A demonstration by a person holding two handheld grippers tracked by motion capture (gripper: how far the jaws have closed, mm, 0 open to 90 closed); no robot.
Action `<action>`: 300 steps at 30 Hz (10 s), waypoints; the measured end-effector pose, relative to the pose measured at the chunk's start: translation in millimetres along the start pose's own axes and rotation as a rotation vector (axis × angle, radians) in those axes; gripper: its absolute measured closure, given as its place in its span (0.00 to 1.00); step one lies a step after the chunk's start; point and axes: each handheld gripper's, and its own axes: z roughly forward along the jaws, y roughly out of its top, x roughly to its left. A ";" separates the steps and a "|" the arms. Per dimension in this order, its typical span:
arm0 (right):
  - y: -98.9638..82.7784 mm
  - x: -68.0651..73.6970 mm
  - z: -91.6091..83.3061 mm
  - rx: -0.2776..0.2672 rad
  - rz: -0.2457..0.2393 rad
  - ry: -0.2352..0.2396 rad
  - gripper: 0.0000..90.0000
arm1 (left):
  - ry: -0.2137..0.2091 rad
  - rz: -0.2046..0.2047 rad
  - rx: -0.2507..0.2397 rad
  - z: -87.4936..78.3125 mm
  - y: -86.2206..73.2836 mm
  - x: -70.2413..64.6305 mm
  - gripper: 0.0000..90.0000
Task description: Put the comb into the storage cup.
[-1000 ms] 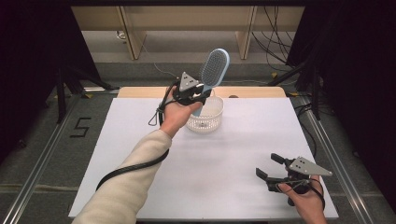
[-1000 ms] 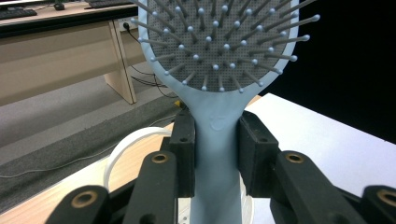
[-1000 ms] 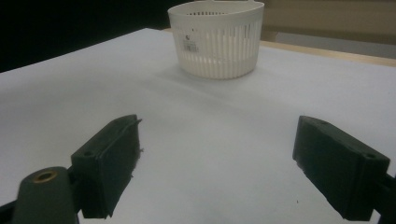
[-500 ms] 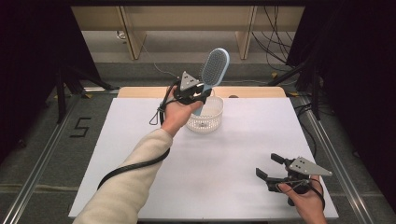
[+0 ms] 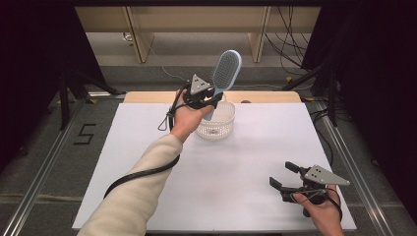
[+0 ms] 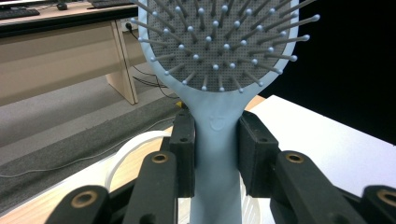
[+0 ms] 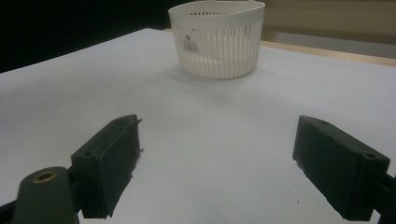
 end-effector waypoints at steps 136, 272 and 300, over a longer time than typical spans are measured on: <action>-0.3 0.3 0.2 -0.002 -0.001 0.005 0.17 | -0.015 0.048 0.016 38.9 -11.9 13.5 0.77; -1.0 0.0 0.4 0.007 -0.005 0.009 0.17 | -0.091 0.141 0.128 55.0 -58.7 27.4 0.77; -1.1 0.4 0.9 0.009 0.000 0.004 0.17 | -0.042 0.063 0.210 22.5 -41.8 24.6 0.08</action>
